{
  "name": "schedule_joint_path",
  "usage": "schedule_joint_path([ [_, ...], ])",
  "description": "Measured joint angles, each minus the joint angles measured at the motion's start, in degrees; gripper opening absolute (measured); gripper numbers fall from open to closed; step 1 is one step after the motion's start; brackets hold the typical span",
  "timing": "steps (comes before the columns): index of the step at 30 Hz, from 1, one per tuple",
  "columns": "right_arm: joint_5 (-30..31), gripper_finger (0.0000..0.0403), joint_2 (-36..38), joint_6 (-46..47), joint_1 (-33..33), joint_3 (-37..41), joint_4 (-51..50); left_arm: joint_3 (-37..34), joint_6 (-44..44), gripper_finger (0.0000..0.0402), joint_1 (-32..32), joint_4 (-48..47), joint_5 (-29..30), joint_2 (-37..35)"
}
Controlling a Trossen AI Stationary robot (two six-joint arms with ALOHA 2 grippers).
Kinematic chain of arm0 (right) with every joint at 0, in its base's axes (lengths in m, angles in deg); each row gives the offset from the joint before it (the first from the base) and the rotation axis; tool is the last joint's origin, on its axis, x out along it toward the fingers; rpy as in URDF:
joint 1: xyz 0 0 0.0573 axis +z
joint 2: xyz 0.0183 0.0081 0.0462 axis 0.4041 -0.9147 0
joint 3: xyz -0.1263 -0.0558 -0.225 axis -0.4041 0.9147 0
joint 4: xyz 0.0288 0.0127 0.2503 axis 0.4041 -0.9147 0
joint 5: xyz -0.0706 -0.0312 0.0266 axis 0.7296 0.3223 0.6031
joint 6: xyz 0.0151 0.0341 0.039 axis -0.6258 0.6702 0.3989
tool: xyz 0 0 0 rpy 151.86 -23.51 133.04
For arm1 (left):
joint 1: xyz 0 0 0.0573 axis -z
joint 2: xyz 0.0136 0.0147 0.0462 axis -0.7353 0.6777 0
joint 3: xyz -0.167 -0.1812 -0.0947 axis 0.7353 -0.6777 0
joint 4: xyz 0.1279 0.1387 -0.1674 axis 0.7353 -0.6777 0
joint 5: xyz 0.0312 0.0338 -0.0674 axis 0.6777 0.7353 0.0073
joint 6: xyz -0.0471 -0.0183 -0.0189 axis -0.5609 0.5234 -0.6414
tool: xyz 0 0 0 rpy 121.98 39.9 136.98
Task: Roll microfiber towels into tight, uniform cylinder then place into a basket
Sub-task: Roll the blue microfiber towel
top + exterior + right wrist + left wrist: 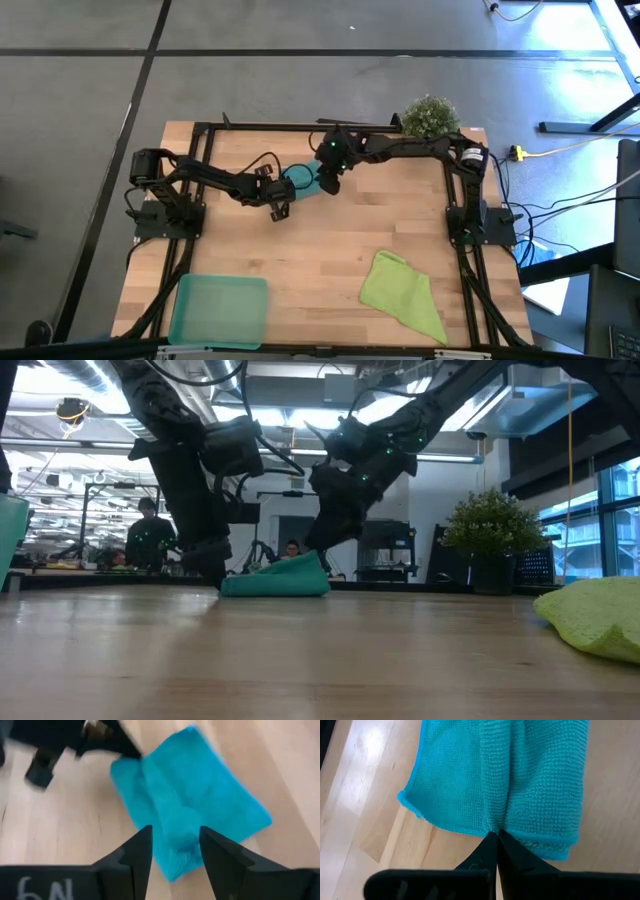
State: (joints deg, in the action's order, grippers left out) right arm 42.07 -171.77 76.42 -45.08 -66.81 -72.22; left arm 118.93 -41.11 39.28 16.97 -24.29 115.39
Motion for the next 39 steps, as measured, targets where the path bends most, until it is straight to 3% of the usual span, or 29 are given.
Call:
schedule_joint_path([
  [7, -2.9, 0.0163, -0.4, -7.7, 3.6, 0.0, -0.9, 0.0, 0.0, 0.0000, -0.4, 0.1, 0.0, 0.0],
  [16, 8.4, 0.0163, -0.1, -9.9, 2.9, 0.0, 0.5, 0.0, 0.0, 0.0000, -0.4, 0.0, 0.0, 0.0],
  [22, 0.1, 0.0163, 1.5, -15.1, 3.6, 0.0, -1.2, 0.0, 0.0, 0.0000, -0.4, 0.0, 0.0, 0.0],
  [29, -1.5, 0.0163, 2.5, -19.2, 5.5, 0.0, -1.8, 0.0, 0.0, 0.0000, -0.4, 0.0, 0.0, 0.0],
  [39, -0.6, 0.0163, -4.7, -21.3, 4.6, 0.0, 2.9, 0.0, -0.1, 0.0000, -0.4, 0.0, -0.2, 0.0],
])
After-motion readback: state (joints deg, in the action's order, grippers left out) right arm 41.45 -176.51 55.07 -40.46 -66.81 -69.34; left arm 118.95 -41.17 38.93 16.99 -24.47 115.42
